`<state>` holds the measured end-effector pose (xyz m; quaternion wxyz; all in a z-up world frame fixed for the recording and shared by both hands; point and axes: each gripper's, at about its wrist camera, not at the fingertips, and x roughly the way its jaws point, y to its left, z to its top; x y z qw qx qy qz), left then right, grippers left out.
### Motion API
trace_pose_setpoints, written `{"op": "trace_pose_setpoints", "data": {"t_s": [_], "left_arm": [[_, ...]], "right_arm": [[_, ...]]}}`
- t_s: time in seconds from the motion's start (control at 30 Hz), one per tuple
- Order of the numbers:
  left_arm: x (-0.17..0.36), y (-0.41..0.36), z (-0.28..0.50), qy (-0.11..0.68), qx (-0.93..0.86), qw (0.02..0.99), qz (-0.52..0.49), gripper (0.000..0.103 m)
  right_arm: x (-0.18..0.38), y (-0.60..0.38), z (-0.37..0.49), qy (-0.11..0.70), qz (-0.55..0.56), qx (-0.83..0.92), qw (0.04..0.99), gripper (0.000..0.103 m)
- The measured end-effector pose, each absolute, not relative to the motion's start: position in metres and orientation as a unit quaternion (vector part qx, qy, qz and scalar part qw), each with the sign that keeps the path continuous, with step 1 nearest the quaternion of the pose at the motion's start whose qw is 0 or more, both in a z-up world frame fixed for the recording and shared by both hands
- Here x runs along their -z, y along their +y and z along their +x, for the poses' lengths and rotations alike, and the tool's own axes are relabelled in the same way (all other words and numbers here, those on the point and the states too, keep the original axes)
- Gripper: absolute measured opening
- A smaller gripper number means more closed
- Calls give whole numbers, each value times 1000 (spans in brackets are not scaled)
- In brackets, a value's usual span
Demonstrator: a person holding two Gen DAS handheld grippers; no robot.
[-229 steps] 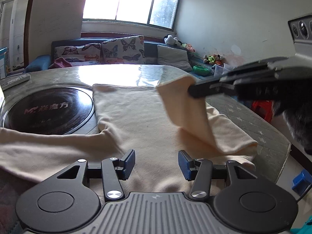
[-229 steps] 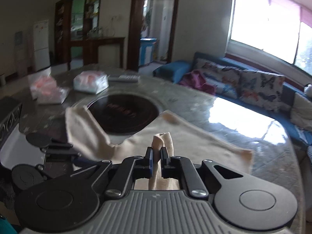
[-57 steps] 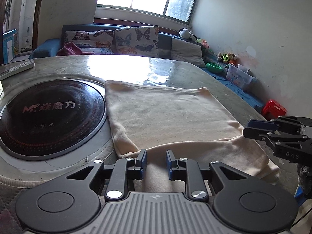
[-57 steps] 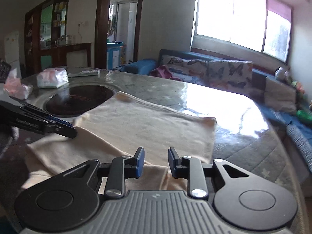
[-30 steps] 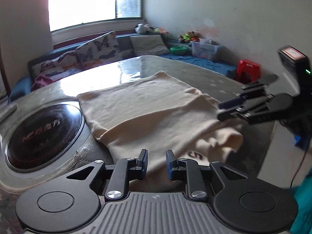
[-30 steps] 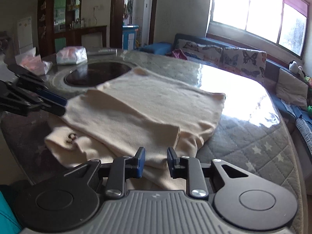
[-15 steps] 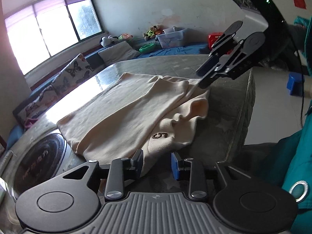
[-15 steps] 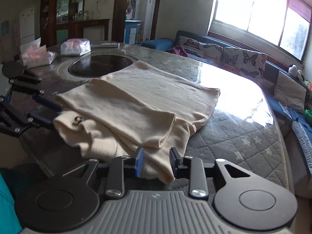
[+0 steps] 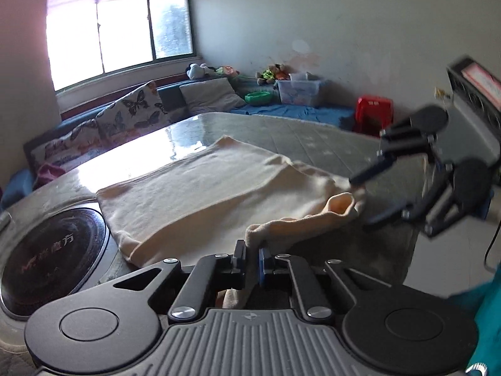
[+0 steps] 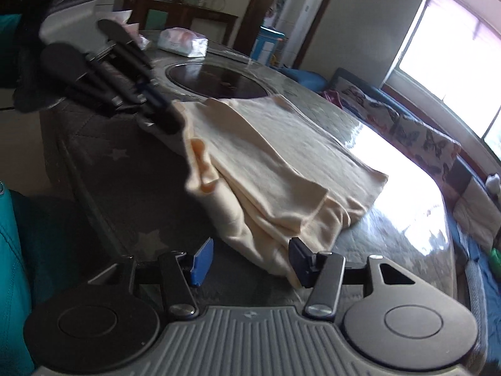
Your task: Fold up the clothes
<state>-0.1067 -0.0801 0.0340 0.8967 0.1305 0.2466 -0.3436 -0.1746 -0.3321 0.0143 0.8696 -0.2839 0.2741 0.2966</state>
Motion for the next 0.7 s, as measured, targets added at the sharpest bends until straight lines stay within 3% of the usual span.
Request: {"op": "trace_pose_setpoints", "data": {"t_s": [0.13, 0.27, 0.33, 0.4, 0.5, 0.63, 0.7], "left_arm": [[-40, -81, -89, 252, 347, 896, 117, 8], [-40, -79, -77, 262, 348, 894, 105, 8], [-38, -77, -77, 265, 347, 894, 101, 8], [-35, -74, -82, 264, 347, 893, 108, 12], [-31, -70, -94, 258, 347, 893, 127, 14], [-26, -65, -109, 249, 346, 892, 151, 39], [-23, -62, -116, 246, 345, 891, 164, 41]], "right_arm": [[-11, -322, -161, 258, -285, -306, 871, 53], [-6, -318, -143, 260, -269, -317, 872, 46], [-6, -316, -135, 265, -257, -321, 872, 37], [-8, -318, -128, 277, -239, -326, 871, 20], [-14, -322, -120, 293, -212, -330, 872, 15], [-27, -329, -109, 304, -166, -332, 877, 14], [-32, -330, -105, 303, -155, -330, 881, 14]]}}
